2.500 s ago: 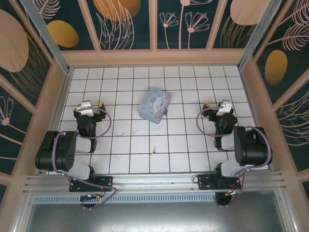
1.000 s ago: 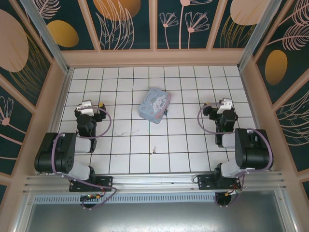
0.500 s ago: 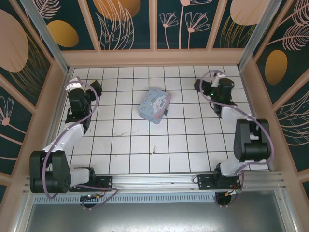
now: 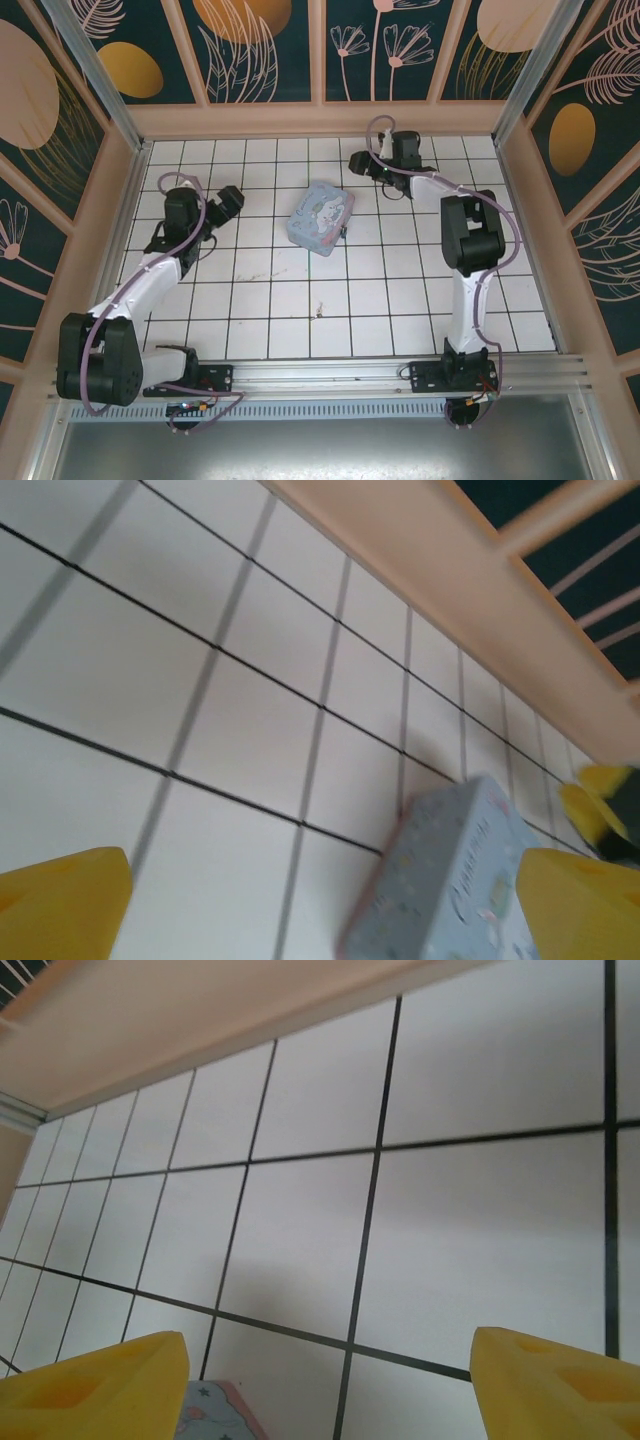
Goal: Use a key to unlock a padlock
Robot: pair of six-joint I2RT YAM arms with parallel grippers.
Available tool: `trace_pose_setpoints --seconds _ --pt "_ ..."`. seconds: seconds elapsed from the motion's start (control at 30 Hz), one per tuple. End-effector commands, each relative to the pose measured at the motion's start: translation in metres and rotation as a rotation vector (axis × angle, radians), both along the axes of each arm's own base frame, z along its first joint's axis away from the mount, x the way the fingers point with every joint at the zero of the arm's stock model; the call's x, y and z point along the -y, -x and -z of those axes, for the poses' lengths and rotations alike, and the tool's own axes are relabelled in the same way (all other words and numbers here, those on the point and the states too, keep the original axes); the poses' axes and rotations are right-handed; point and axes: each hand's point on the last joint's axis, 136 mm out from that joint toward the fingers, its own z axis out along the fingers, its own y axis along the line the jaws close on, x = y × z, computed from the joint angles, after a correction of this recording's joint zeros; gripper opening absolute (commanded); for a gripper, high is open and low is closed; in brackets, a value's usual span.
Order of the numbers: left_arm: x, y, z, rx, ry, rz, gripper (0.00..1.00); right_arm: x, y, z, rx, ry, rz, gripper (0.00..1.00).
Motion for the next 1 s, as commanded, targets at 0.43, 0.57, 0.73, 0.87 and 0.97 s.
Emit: trace_pose_setpoints --seconds 0.43,0.57,0.73,0.87,0.97 --pt "0.111 0.043 0.042 -0.161 0.220 0.184 0.99 -0.046 0.066 0.005 -0.094 -0.184 -0.086 0.69" --pt "0.120 0.049 0.049 -0.176 0.227 0.198 0.98 -0.049 0.083 -0.001 -0.091 -0.205 -0.100 0.67" --pt "0.122 0.054 0.060 -0.189 0.240 0.197 0.99 -0.062 0.103 -0.006 -0.098 -0.204 -0.138 0.67" --pt "0.125 0.057 0.066 -0.193 0.265 0.208 0.99 -0.074 0.123 -0.006 -0.109 -0.196 -0.166 0.66" --pt "0.131 0.054 0.065 -0.187 0.286 0.228 0.99 -0.081 0.137 -0.007 -0.110 -0.199 -0.177 0.66"
